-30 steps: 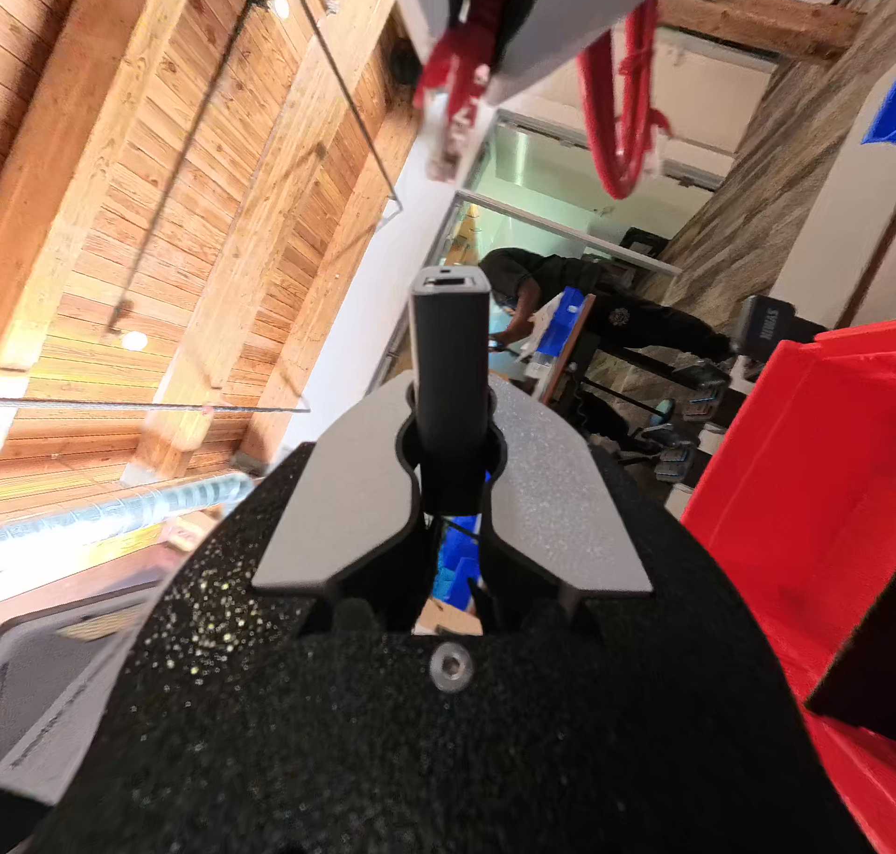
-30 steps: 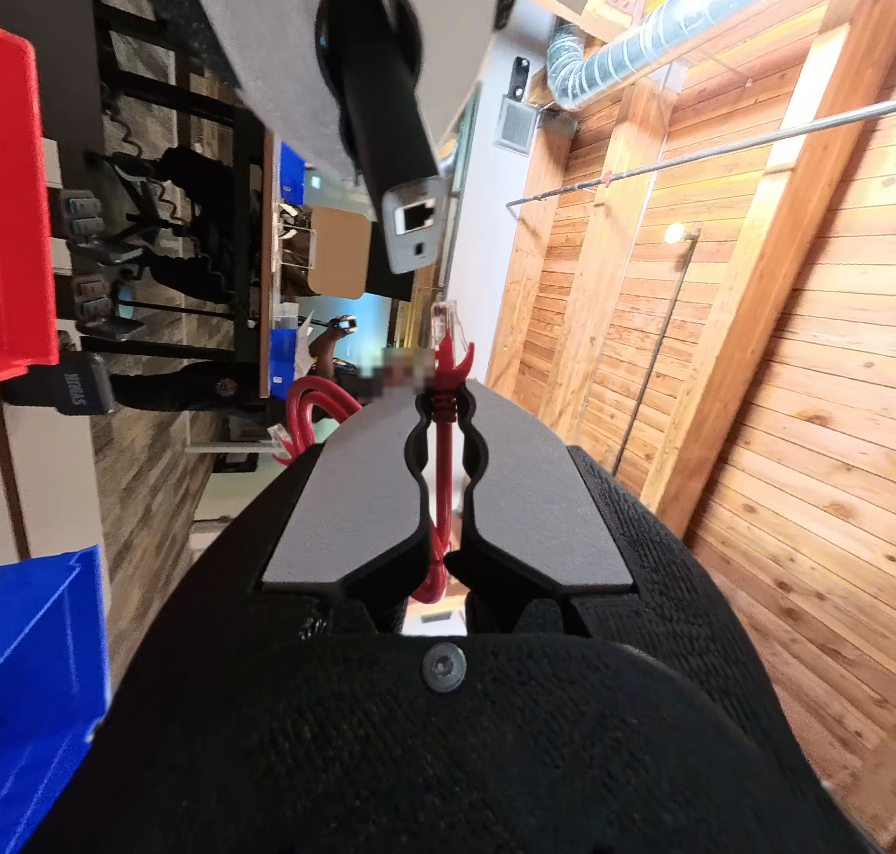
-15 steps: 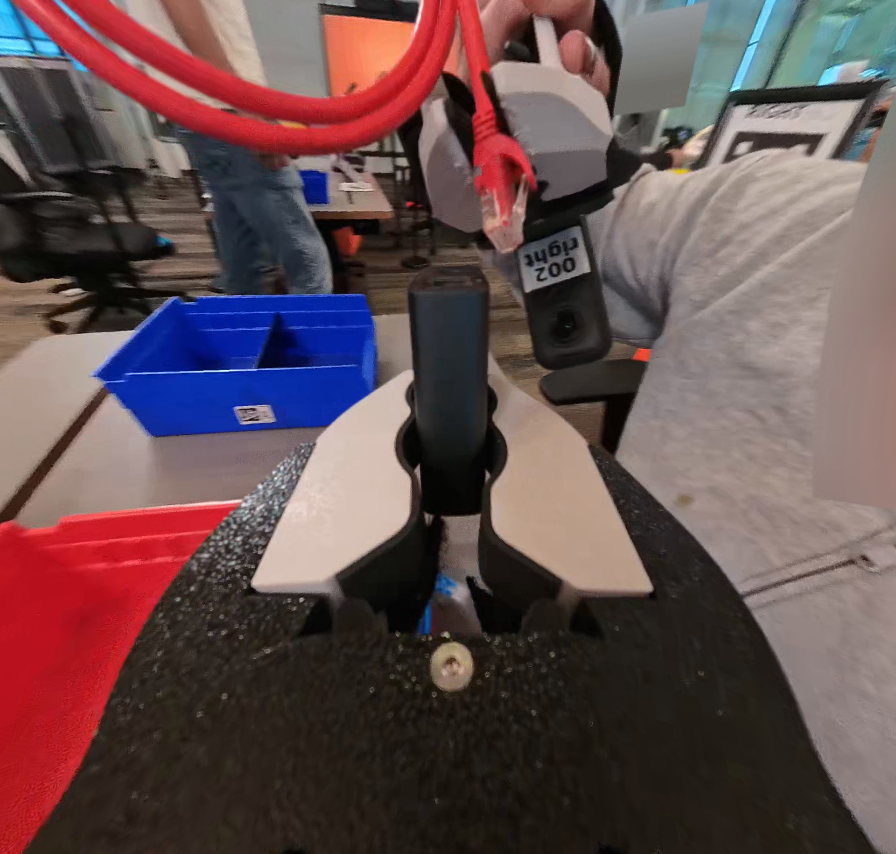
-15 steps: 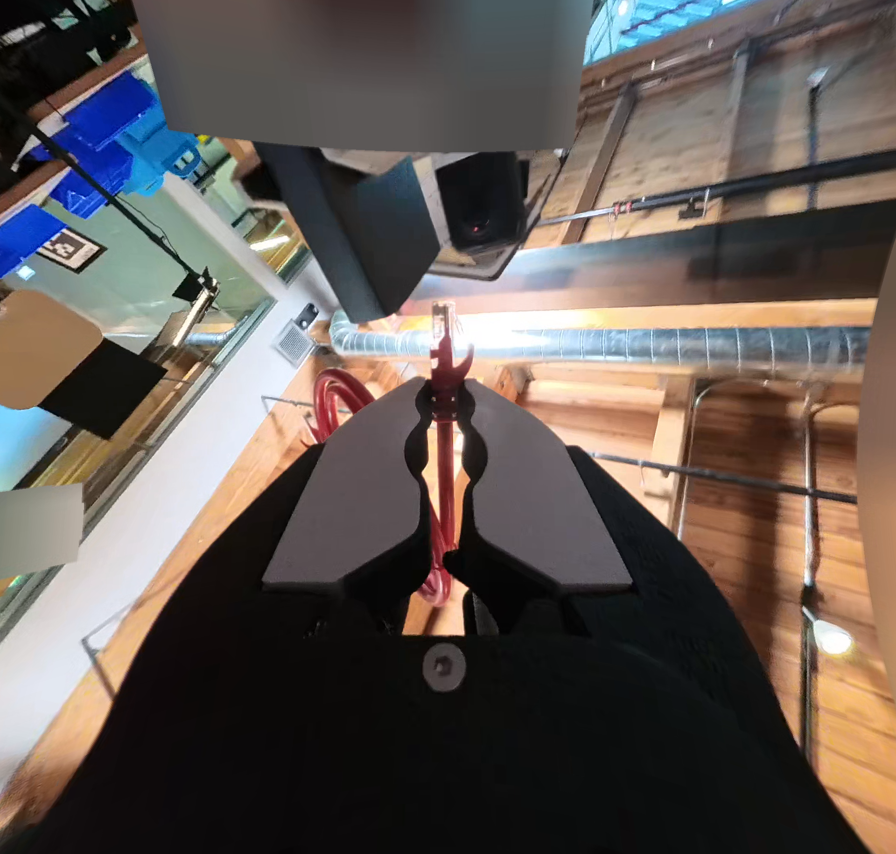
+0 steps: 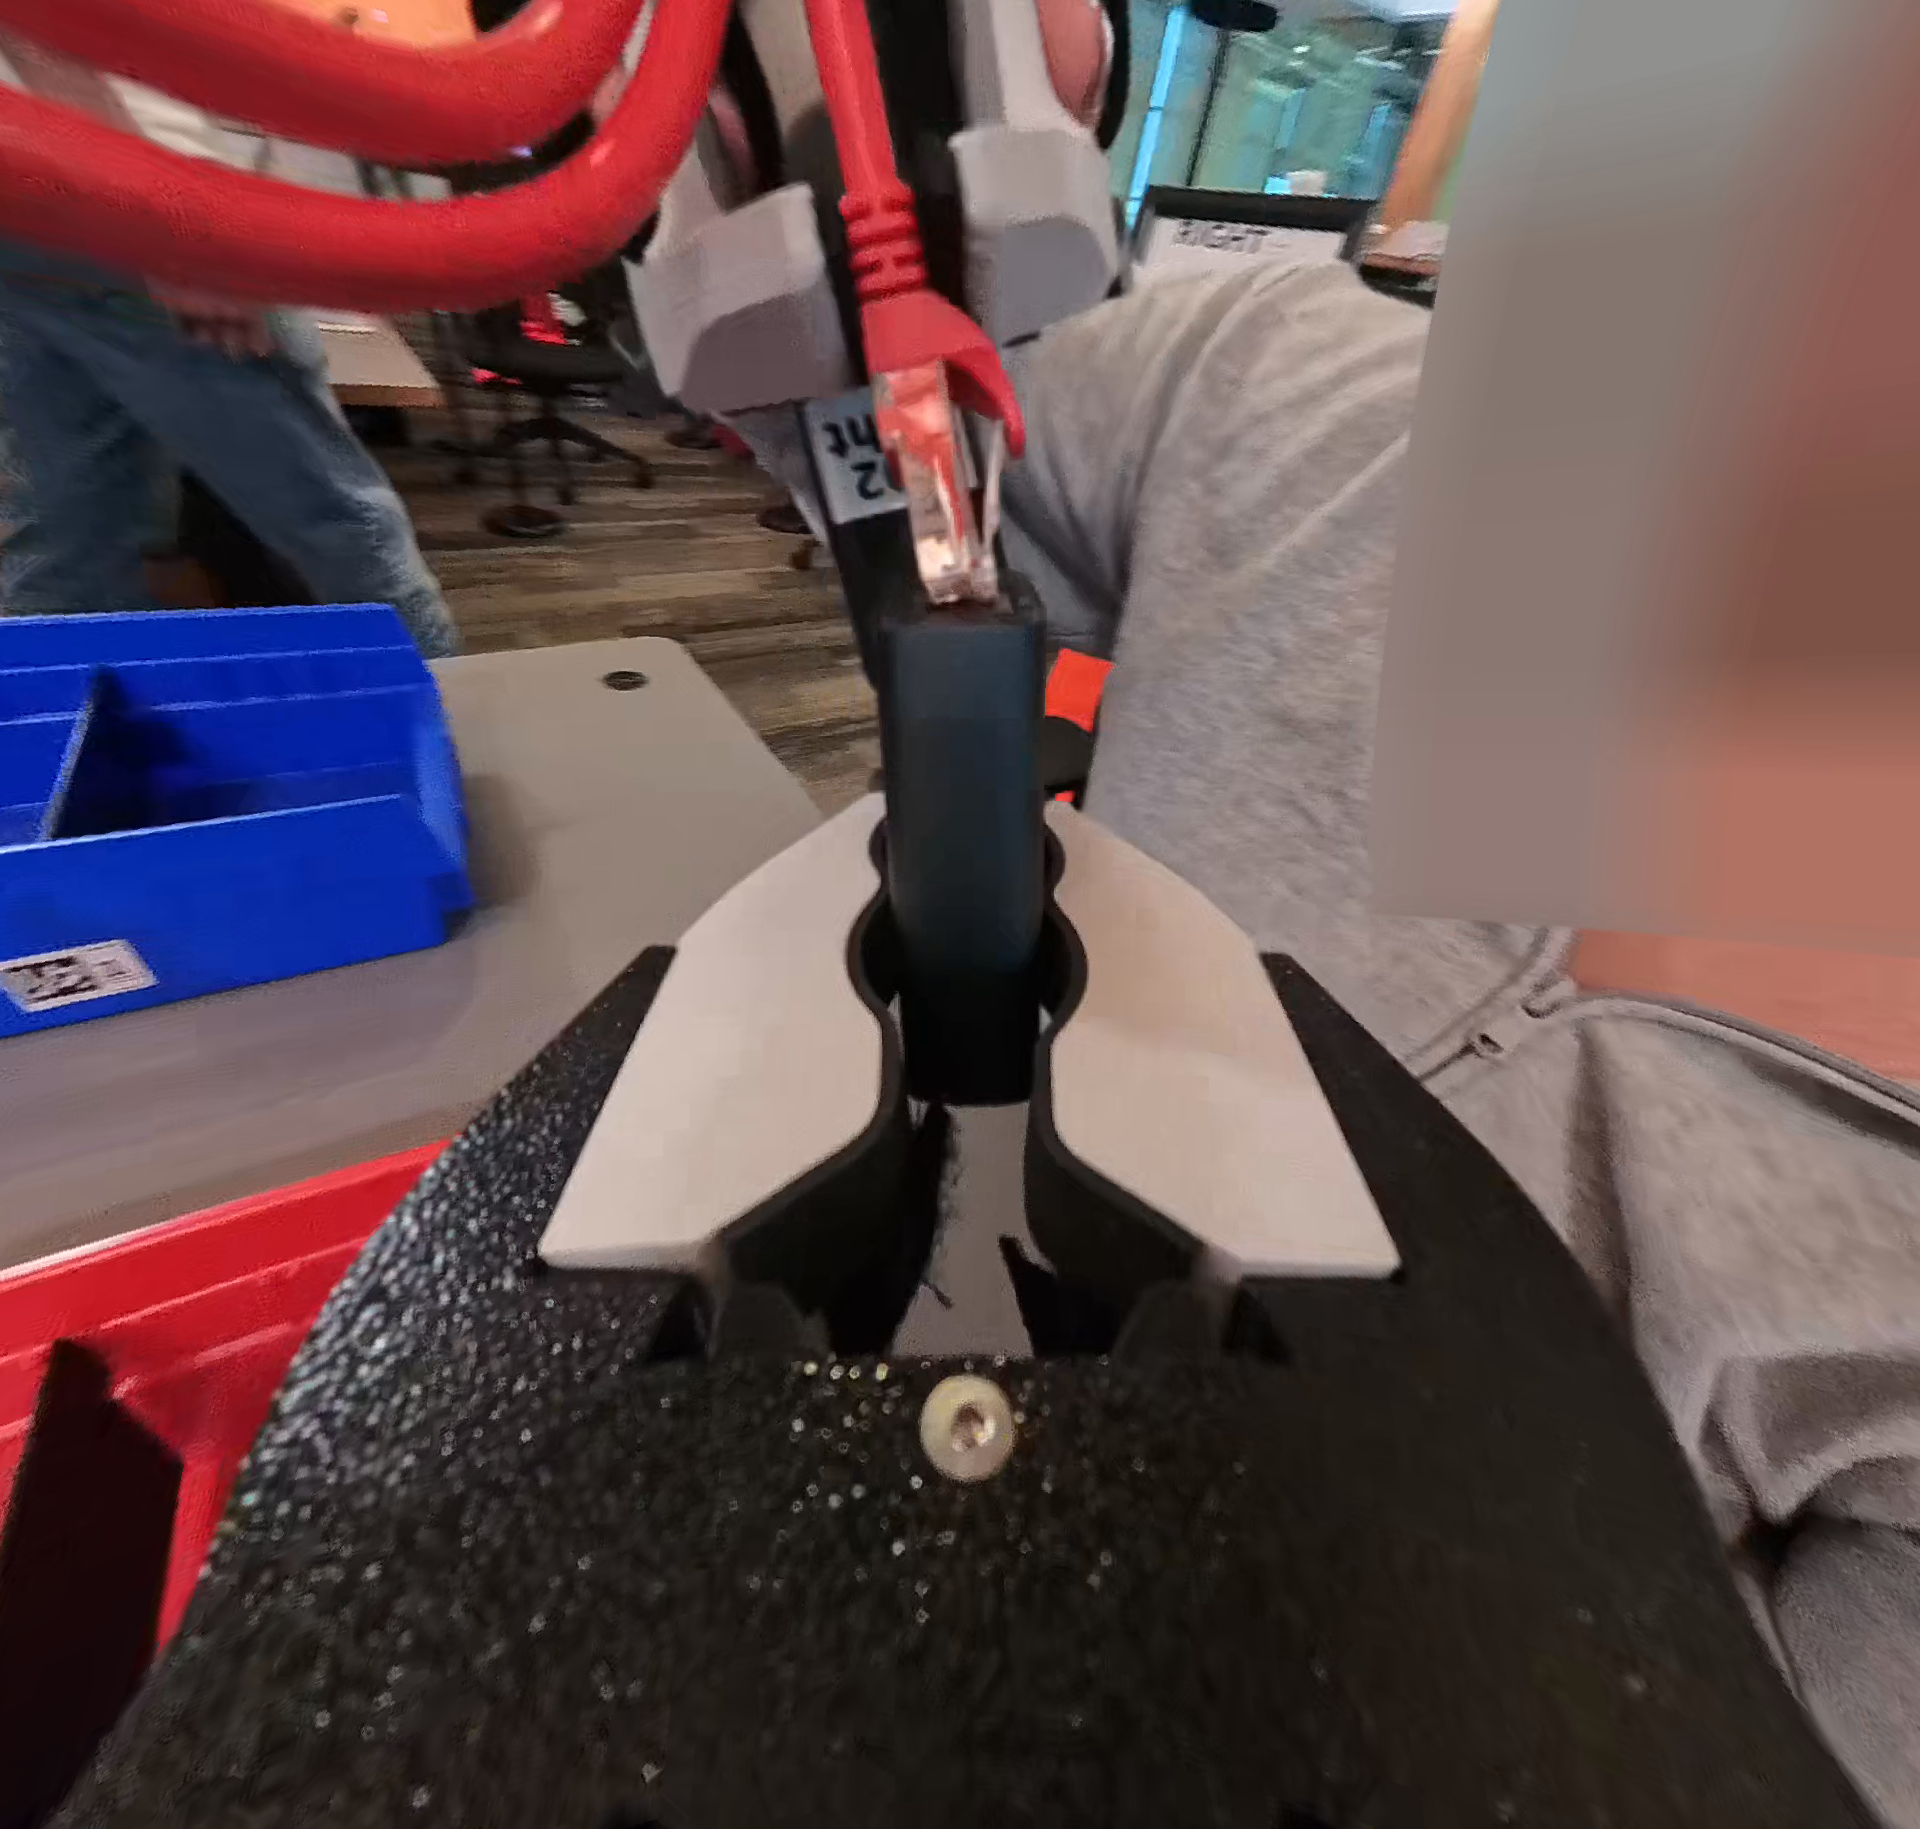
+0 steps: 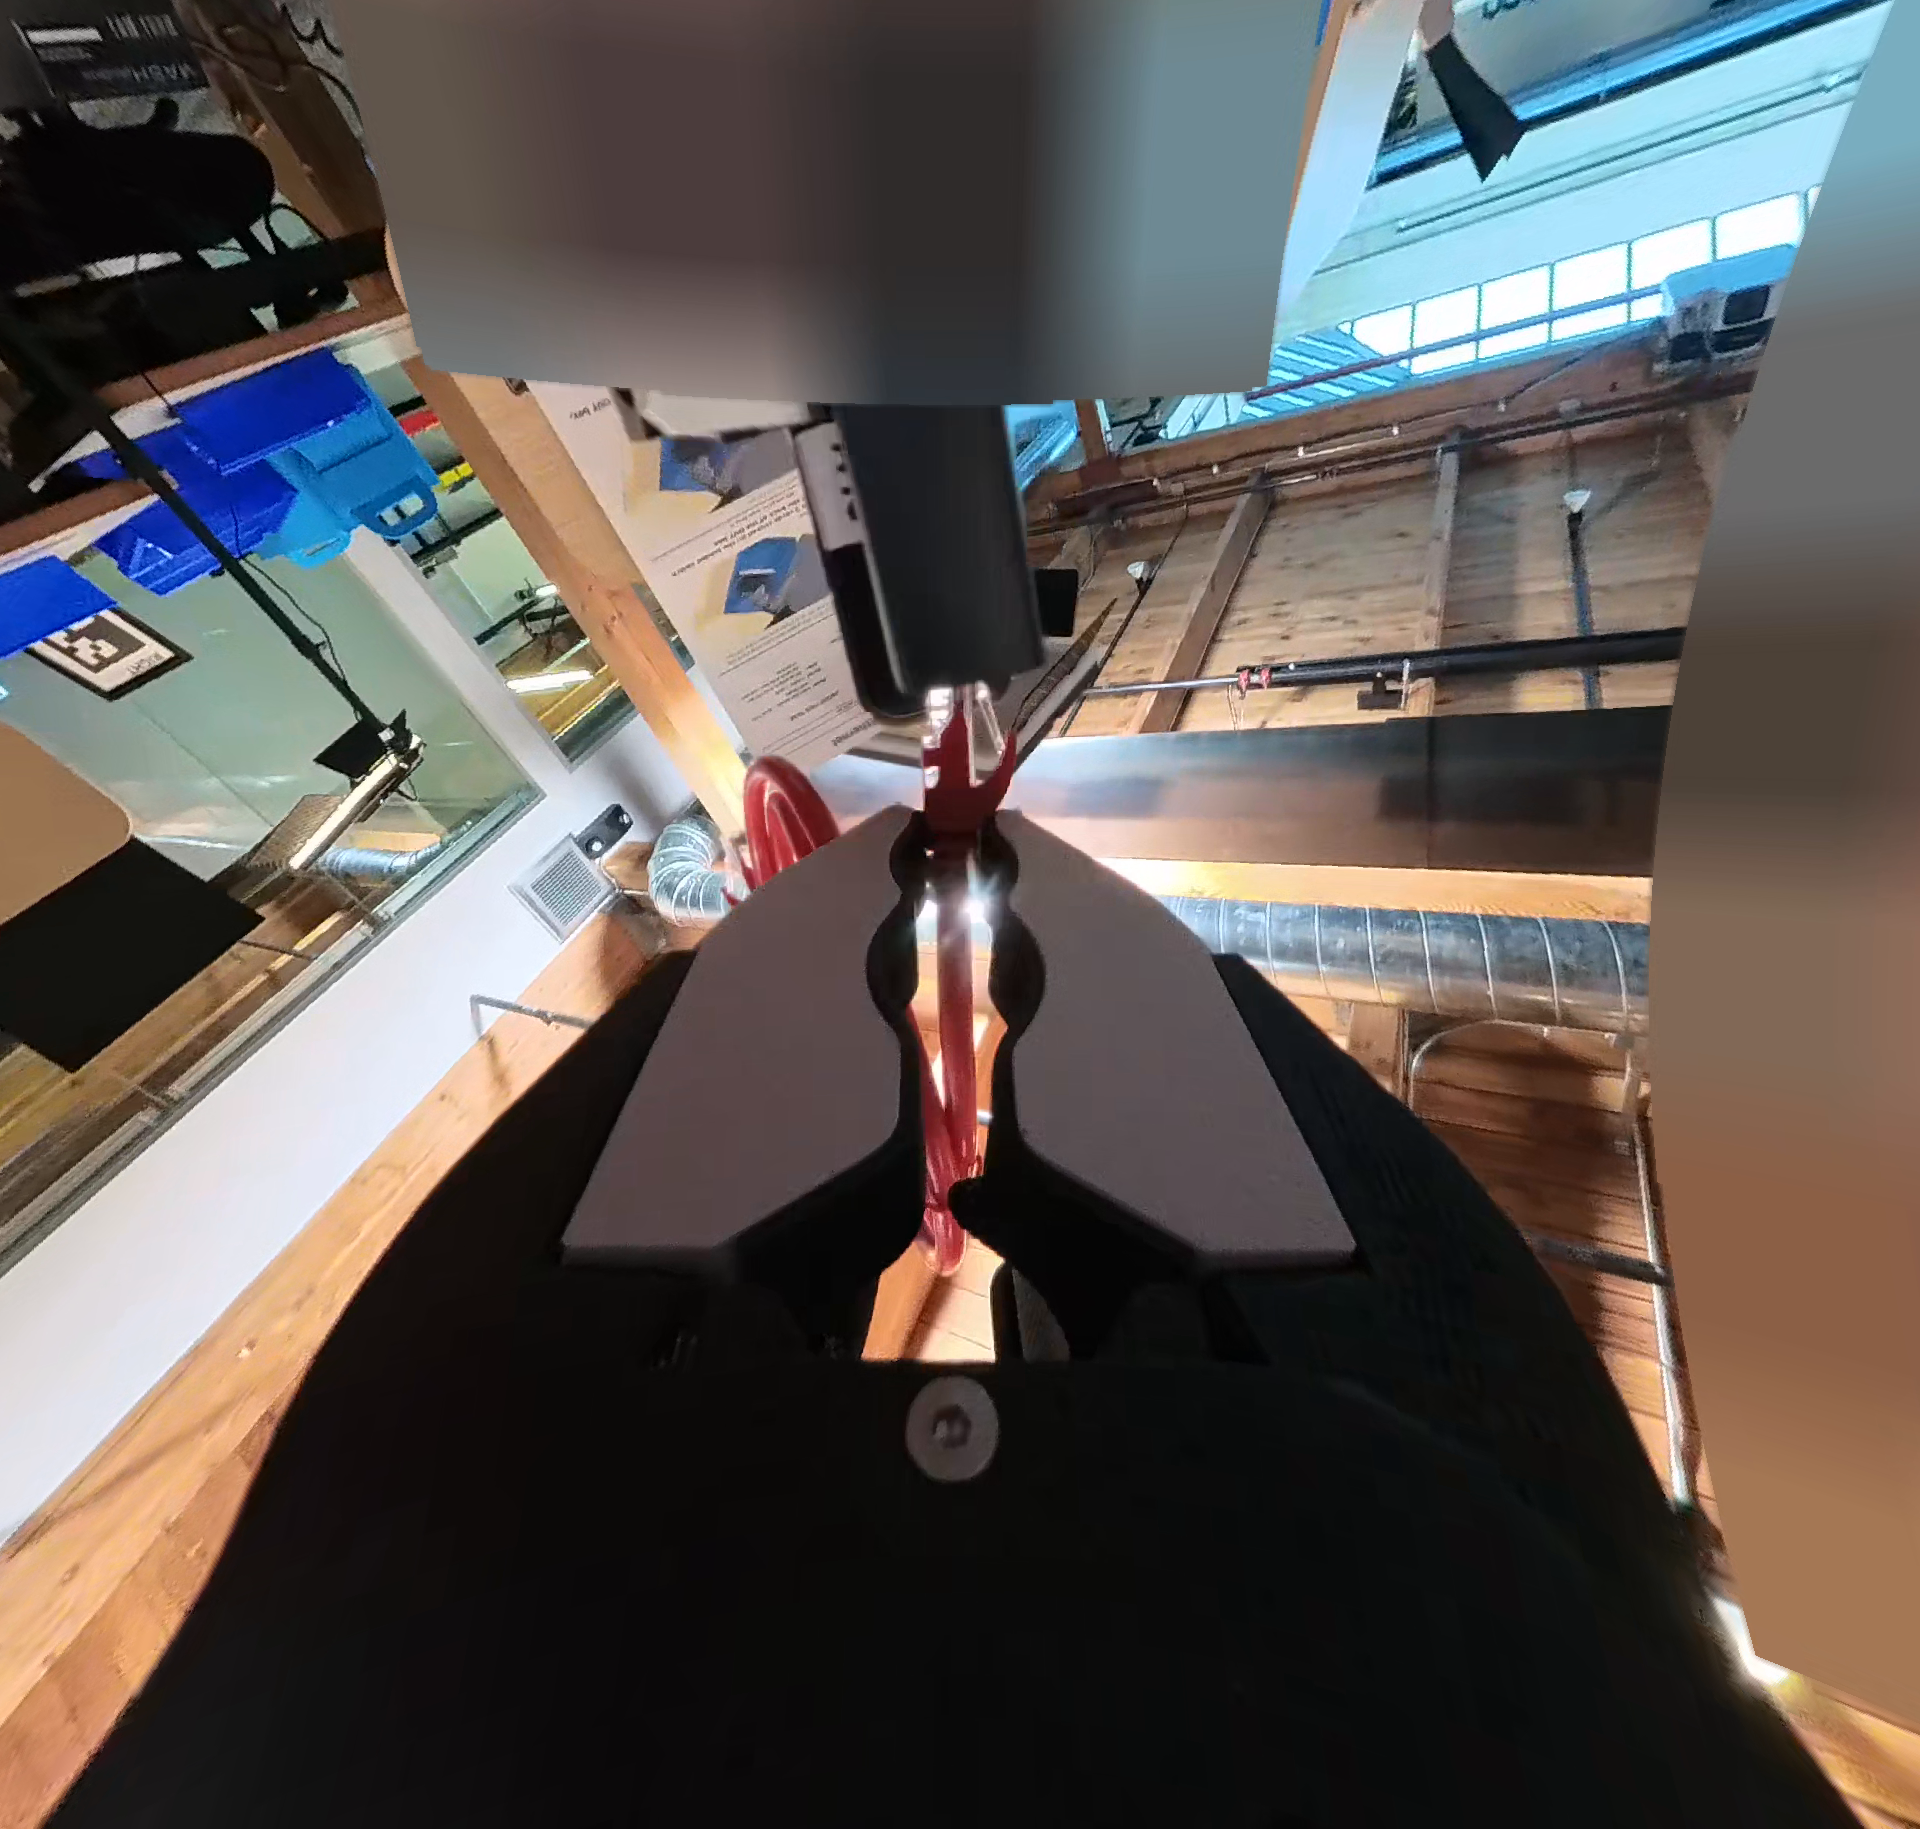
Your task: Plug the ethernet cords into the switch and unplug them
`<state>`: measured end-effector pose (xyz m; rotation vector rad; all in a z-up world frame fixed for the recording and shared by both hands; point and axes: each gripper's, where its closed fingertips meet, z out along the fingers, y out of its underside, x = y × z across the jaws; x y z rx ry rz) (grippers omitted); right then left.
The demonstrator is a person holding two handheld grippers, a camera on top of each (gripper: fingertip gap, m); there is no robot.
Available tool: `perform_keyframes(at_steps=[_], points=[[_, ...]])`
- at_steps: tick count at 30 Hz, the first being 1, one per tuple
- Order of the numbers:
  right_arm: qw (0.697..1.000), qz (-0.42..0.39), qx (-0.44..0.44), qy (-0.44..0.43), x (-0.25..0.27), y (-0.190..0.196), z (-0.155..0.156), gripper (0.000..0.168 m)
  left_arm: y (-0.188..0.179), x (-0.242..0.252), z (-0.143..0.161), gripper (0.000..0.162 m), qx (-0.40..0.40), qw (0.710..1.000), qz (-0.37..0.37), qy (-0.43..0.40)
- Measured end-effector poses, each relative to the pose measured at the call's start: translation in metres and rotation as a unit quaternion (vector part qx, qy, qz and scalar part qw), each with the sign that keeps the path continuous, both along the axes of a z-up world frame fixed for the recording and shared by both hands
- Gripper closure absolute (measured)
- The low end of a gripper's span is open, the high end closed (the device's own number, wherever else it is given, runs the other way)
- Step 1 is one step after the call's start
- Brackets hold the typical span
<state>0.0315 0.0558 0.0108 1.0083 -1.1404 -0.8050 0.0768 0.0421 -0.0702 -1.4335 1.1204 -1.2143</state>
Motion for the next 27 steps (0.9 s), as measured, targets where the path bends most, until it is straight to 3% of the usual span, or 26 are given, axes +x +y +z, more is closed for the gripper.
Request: perform_keyframes(at_steps=[10,16,21,27], points=[[1.000,-0.001,0.013,0.004,0.007,-0.007,0.006,0.161,-0.008,0.005,0.002,0.141,0.011,1.000,-0.020,-0.005],[0.999,-0.048,-0.001,0.020,0.004,0.006,0.015,0.161,0.026,-0.008,0.003,0.141,0.091,0.986,0.131,0.042],[0.991,-0.128,-0.025,0.011,-0.003,0.026,0.014,0.161,0.048,-0.023,0.009,0.141,0.197,0.931,0.283,0.118],[0.991,-0.132,-0.028,0.012,-0.003,0.023,0.016,0.161,0.037,-0.016,0.013,0.141,0.183,0.945,0.254,0.098]])
